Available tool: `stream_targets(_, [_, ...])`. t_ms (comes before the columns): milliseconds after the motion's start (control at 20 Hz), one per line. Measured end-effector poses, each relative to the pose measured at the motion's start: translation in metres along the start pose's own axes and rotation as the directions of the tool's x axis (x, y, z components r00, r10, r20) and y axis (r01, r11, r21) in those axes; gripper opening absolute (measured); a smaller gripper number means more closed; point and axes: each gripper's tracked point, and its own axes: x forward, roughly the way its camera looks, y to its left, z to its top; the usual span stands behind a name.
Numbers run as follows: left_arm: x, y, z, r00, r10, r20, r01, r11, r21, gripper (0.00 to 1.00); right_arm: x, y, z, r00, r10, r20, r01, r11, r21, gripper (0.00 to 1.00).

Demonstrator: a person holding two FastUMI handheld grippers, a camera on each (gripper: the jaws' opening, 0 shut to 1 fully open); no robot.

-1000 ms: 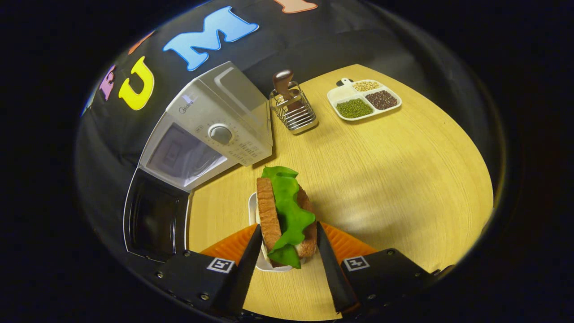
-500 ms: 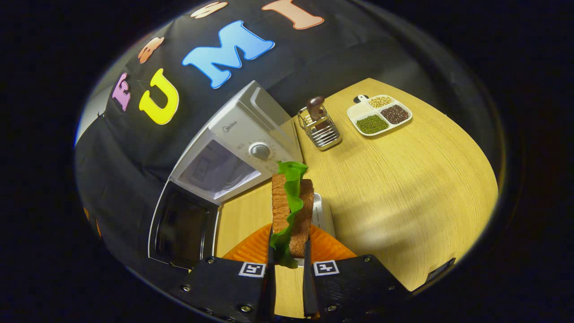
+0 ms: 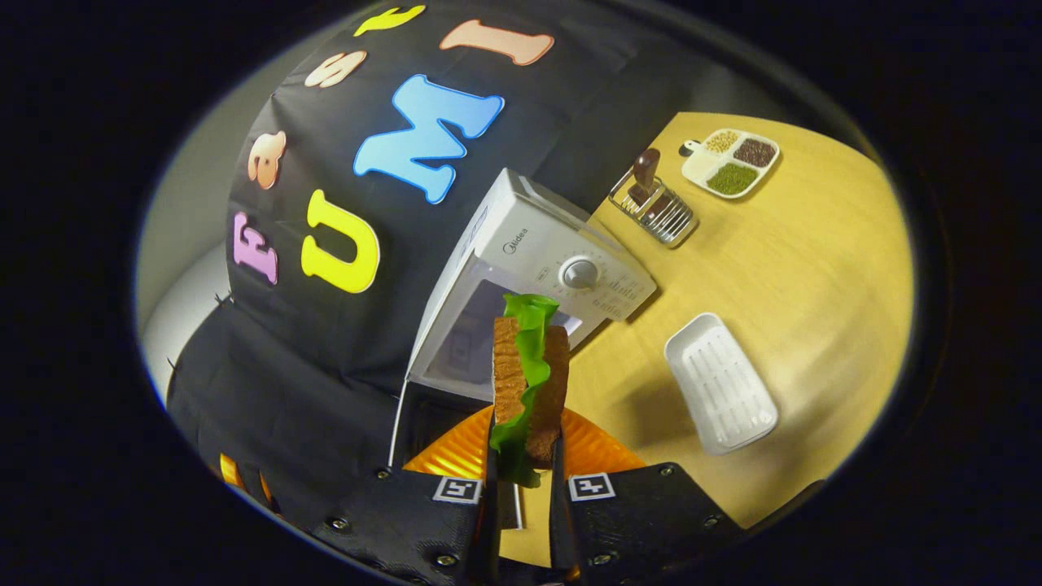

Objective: Open the microwave oven with the left hand, put the food in, and close the microwave oven.

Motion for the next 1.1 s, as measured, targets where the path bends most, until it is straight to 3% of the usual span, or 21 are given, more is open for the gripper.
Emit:
stream_targets(200, [-0.014,0.006,0.004,1.000,0.022,0.002,-0.022,1.000,0.014,0.98,0.047,0.016,-0.010,0.999,0.003,0.043,-0.008,0.992,0.123,0.24])
stream_targets(450, [-0.022,0.020,0.000,0.997,0.077,-0.009,-0.077,0.997,-0.019,1.00,0.097,0.029,-0.004,0.981,0.007,0.193,-0.065,0.953,0.295,0.24])
stream_targets(700, [-0.040,0.043,-0.013,0.987,0.149,-0.061,-0.150,0.989,-0.006,0.97,0.169,0.025,0.001,0.955,-0.054,0.292,-0.075,0.908,0.412,0.24])
stream_targets(850, [-0.049,0.055,-0.018,0.976,0.198,-0.086,-0.199,0.980,0.006,0.99,0.211,0.021,0.003,0.939,-0.097,0.330,-0.058,0.900,0.431,0.24])
stream_targets(1000, [-0.057,0.072,-0.030,0.955,0.259,-0.143,-0.263,0.965,-0.008,0.99,0.245,0.014,-0.001,0.917,-0.152,0.368,-0.044,0.880,0.473,0.29])
stream_targets(1100, [-0.064,0.078,-0.033,0.942,0.291,-0.166,-0.298,0.954,-0.017,0.97,0.267,0.007,-0.004,0.904,-0.197,0.379,-0.028,0.858,0.512,0.25])
